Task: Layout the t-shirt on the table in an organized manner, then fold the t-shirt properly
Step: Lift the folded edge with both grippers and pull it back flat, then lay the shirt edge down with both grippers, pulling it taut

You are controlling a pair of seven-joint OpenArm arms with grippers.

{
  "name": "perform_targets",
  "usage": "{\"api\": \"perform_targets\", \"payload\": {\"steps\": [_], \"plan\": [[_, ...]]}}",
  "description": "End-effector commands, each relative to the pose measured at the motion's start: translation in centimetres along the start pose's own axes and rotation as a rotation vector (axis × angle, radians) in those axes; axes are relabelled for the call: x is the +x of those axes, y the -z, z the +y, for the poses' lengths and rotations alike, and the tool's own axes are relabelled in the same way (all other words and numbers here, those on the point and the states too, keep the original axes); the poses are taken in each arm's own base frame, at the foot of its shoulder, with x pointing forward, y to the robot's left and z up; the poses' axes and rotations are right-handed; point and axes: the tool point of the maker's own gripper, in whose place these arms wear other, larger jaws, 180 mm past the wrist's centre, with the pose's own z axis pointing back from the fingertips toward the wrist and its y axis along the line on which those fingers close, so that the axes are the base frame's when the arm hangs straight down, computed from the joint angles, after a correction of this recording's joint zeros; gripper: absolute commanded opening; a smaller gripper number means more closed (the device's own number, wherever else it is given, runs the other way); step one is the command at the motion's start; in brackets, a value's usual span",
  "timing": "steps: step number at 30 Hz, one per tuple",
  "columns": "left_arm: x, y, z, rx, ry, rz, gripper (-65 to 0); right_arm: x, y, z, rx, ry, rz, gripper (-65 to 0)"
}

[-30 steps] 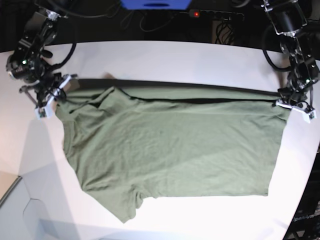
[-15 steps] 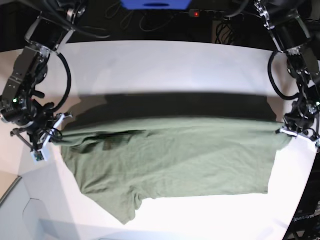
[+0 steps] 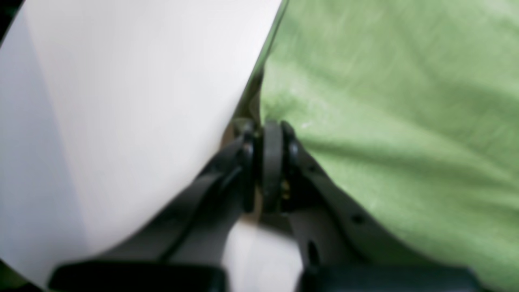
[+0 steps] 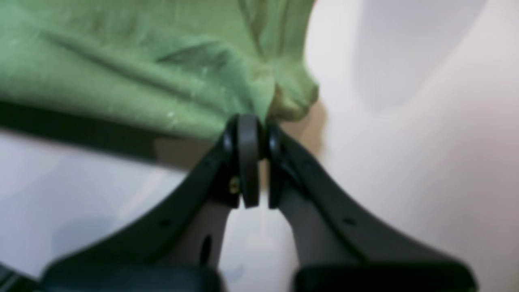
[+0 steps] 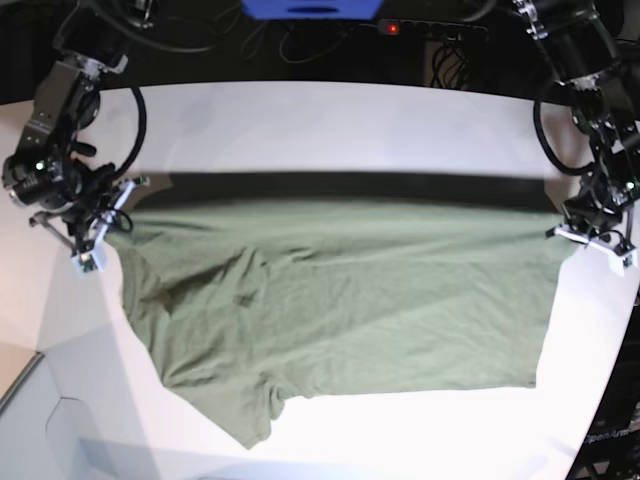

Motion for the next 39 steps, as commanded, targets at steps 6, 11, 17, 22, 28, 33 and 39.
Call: {"api": "perform_targets", "payload": {"steps": [6,11,17,22,28,33,39], "plan": [[-0.6,-0.6,1.4,0.036,0.026,-0.001,-64.9,-3.1,-0.4,0.3,-0.003,-0.011,0.057,-65.0],[-2.6,-0.6,2.0,0.048,0.041,0.044,-64.9,-6.3,-0.7,0.6,0.006,-0.022,0.131,-65.0],[-3.4,-0.7,2.3,0.052,0.045,0.062,-64.9,-7.6,-1.9,1.3,0.000,-0.042,0.129,-65.0],[-5.2,-0.9,2.9,0.062,0.050,0.098,-64.9,-8.5,-2.8,1.6,-0.007,-0.034,0.103,-65.0],[-6.7,-1.1,3.6,0.078,0.057,0.132,-64.9,-10.1,-3.1,2.0,0.000,-0.006,0.101,-65.0],[-7.7,-1.4,4.1,0.086,0.064,0.153,-64.9,-10.7,-3.2,2.3,0.007,-0.004,0.109,-65.0],[-9.8,-1.8,5.0,0.102,0.074,0.197,-64.9,-11.7,-3.4,2.7,0.015,-0.002,0.131,-65.0]]}}
